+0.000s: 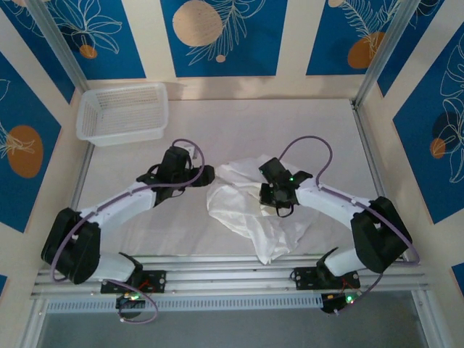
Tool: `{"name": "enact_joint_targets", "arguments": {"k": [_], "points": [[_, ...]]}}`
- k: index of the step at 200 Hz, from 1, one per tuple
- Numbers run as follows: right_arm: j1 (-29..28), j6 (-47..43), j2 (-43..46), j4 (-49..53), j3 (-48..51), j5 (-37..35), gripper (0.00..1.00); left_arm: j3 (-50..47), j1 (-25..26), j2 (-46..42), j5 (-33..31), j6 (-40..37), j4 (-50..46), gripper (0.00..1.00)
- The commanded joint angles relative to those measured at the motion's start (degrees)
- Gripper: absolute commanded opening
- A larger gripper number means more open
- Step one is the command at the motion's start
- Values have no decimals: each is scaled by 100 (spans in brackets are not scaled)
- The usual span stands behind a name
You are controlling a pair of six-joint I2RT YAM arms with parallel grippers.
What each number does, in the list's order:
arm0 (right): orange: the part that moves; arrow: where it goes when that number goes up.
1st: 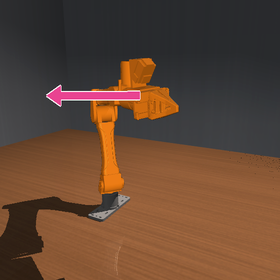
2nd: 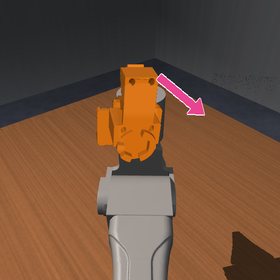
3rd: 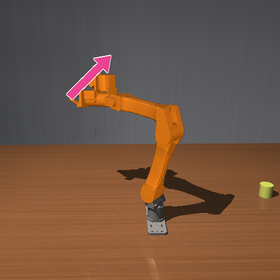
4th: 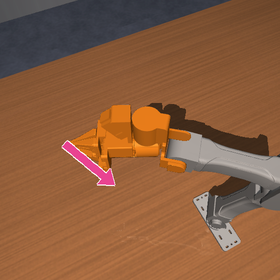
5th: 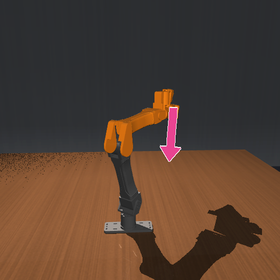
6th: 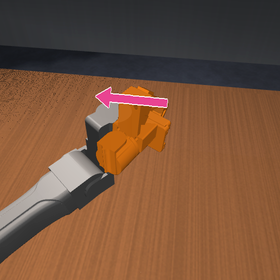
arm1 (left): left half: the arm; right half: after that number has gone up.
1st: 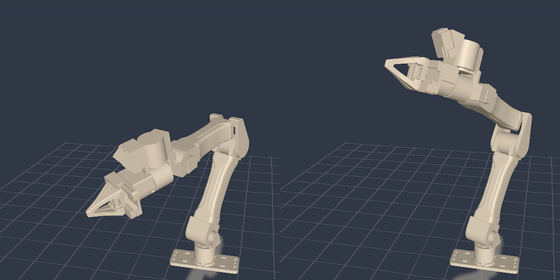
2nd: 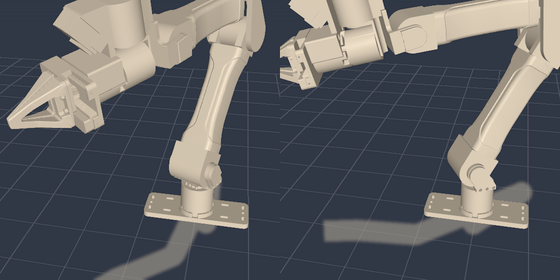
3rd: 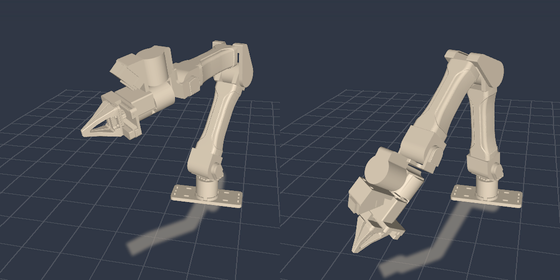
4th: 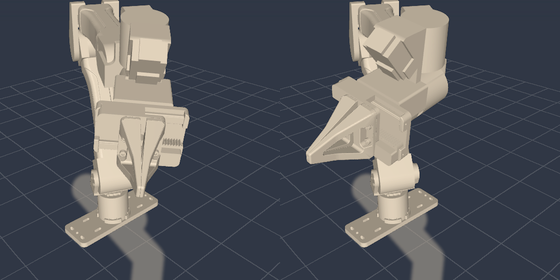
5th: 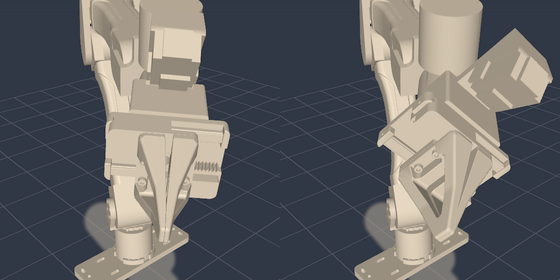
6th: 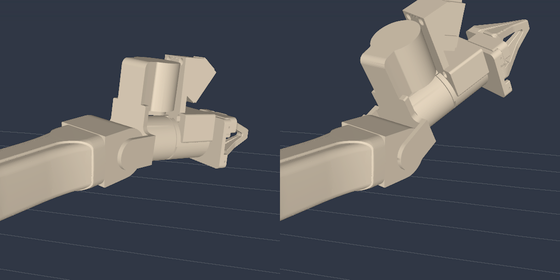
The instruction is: Fold the inside-out t-shirt
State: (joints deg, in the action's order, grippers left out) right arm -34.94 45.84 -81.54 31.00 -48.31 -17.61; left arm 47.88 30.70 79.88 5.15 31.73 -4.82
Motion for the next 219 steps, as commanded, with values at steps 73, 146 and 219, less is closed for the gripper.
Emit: {"name": "enact_joint_targets", "arguments": {"k": [73,146,219], "points": [[1001,-6,3104,-559,695,169,0,1594,-187,2570,1861,615,948,68],[1064,136,3106,-571,671,523,0,2708,124,3769,2369,681,904,46],[1705,-366,3179,-298,-906,990,0,3510,-99,1218,1108,-562,-861,0]]}}
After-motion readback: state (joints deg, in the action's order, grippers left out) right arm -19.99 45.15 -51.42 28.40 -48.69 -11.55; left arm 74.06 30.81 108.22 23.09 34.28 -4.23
